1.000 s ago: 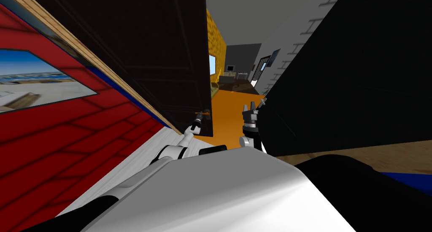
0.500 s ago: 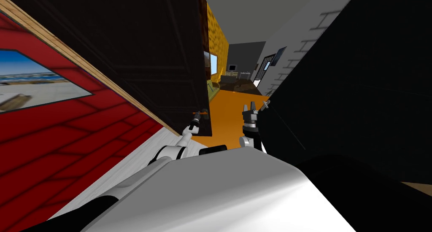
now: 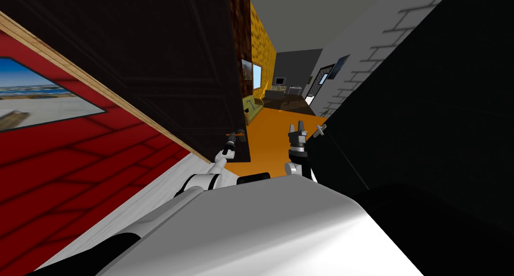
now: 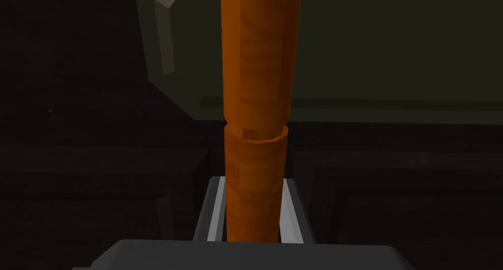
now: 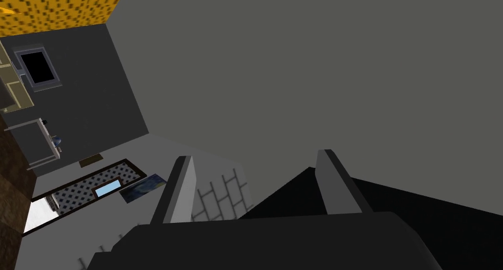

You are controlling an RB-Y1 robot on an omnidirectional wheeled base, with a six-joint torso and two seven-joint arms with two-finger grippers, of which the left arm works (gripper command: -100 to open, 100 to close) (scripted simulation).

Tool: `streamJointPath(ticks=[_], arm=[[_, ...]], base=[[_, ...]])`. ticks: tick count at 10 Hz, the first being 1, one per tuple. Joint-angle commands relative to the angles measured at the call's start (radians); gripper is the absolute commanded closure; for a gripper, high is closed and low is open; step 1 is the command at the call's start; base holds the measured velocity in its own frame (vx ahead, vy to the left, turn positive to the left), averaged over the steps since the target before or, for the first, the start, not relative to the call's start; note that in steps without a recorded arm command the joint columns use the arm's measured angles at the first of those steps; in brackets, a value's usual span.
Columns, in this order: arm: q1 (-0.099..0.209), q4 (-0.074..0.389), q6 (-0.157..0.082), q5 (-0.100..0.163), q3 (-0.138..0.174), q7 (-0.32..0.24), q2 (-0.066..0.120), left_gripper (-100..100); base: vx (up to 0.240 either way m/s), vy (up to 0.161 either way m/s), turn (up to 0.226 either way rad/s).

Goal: Push the door open

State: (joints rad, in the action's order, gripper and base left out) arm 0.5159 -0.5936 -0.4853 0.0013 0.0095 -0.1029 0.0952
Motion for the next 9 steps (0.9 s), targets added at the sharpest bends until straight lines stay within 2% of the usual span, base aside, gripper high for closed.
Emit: streamJointPath(ticks=[1, 5, 6, 7, 9], arm=[[0.011, 0.013, -0.006, 0.008, 0.023, 0.011, 0.004, 100], [0.010, 0.014, -0.002, 0.021, 0.057, 0.026, 0.003, 100], [0.001, 0.004, 0.003, 0.019, 0.055, 0.024, 0.009, 100], [0.000, 0.004, 0.002, 0.025, 0.071, 0.029, 0.018, 100], [-0.002, 0.005, 0.002, 0.030, 0.083, 0.033, 0.024, 100]], base=[[0.158, -0.174, 0.104], [0.142, -0.142, 0.065], [0.062, -0.055, 0.051], [0.127, -0.048, 0.048], [0.173, -0.075, 0.049]])
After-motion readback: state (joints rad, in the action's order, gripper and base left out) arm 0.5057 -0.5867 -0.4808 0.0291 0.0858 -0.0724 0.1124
